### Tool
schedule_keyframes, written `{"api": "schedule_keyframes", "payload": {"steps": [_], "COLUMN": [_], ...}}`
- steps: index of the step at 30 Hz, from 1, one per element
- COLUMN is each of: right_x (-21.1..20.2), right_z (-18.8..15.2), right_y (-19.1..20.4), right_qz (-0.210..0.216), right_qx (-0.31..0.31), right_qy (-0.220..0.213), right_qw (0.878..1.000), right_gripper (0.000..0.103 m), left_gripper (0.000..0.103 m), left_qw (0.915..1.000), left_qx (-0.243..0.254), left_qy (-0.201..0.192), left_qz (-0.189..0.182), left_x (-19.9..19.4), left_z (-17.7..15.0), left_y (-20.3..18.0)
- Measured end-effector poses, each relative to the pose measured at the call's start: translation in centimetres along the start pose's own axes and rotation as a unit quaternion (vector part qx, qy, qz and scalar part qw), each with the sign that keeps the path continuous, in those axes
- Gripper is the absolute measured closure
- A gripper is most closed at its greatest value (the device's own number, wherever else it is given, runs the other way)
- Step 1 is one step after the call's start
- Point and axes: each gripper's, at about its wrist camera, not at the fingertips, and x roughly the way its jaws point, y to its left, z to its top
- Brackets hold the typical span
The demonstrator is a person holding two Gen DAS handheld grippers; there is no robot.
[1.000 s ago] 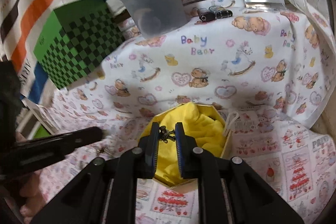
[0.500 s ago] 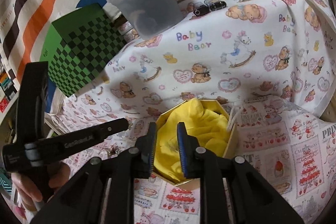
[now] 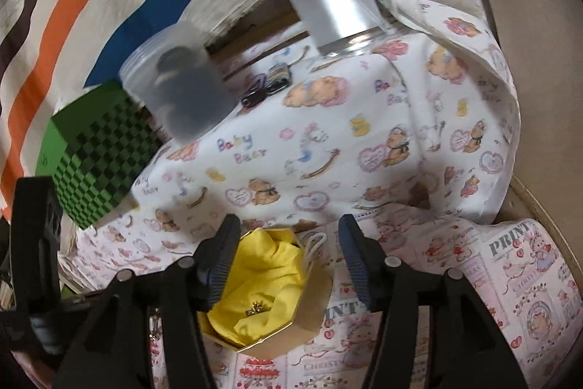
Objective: Organize jewelry
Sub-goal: 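Open the left tool over the box while the right tool opens, dropping both charms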
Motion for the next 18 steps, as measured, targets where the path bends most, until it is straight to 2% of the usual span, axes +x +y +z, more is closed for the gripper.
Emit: {"api": "schedule_keyframes", "payload": {"steps": [2,4,5,11,17,18], "right_x": [0.0,-0.1,-0.1,-0.5,-0.7,-0.7], "right_z": [0.1,0.0,-0.1,-0.2,-0.4,-0.5], "right_y": [-0.3,-0.4,-0.4,0.8,1.7,1.9], "right_qz": [-0.009,-0.014,-0.012,-0.011,-0.012,-0.014], "right_qx": [0.003,0.001,0.0,-0.02,-0.036,-0.04], "right_qy": [-0.002,-0.005,-0.004,-0.017,-0.023,-0.023], "right_qw": [1.0,1.0,1.0,1.0,0.999,0.999], "right_gripper": [0.049,0.046,0.045,0.035,0.026,0.026], "left_gripper": [0.097,0.081,0.079,0.075,0.048,0.041], "left_qw": [1.0,0.9999,0.9997,0.9982,0.9928,0.9921], "left_qx": [0.002,0.004,0.006,0.01,0.014,0.011], "left_qy": [-0.007,-0.016,-0.023,-0.052,-0.111,-0.118], "left_qz": [-0.001,0.003,0.005,0.028,0.044,0.041], "left_x": [-0.2,-0.6,-1.0,-3.9,-7.7,-8.0], "left_z": [0.0,0.1,0.1,-0.2,-0.7,-0.6], "left_y": [-0.4,-0.6,-0.7,0.4,2.0,2.2]}}
